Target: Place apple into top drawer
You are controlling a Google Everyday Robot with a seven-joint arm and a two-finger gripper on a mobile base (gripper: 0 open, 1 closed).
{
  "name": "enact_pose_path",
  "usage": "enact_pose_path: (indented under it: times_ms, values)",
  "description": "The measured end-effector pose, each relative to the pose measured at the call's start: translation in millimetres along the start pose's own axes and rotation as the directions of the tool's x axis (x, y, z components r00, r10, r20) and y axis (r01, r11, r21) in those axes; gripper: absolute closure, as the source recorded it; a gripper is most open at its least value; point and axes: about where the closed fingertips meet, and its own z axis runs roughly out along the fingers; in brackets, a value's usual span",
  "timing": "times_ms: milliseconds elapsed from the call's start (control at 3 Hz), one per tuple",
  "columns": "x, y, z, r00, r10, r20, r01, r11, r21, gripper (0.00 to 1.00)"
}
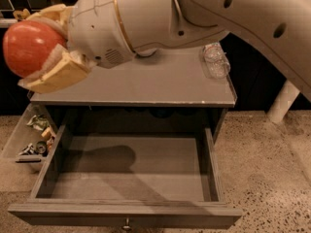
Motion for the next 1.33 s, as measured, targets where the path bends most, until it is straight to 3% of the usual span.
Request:
enact_pose_path:
  times_ms: [333, 667, 1000, 1333]
  values:
    - [-0.3, 3.3, 3.9, 1.0, -0.009, -0.015, 0.009, 0.9999, -0.011, 1.0]
    - [-27.5, 41.3, 19.3, 0.999, -0.027, -0.024, 0.026, 0.9995, -0.016, 1.0]
    - [-31.2, 121.5, 23.9, 0.993, 0.046, -0.108, -0.053, 0.9967, -0.061, 1.0]
    - [-24.4, 150.9, 25.9, 0.98, 0.116, -0.161, -0.124, 0.9915, -0.04, 1.0]
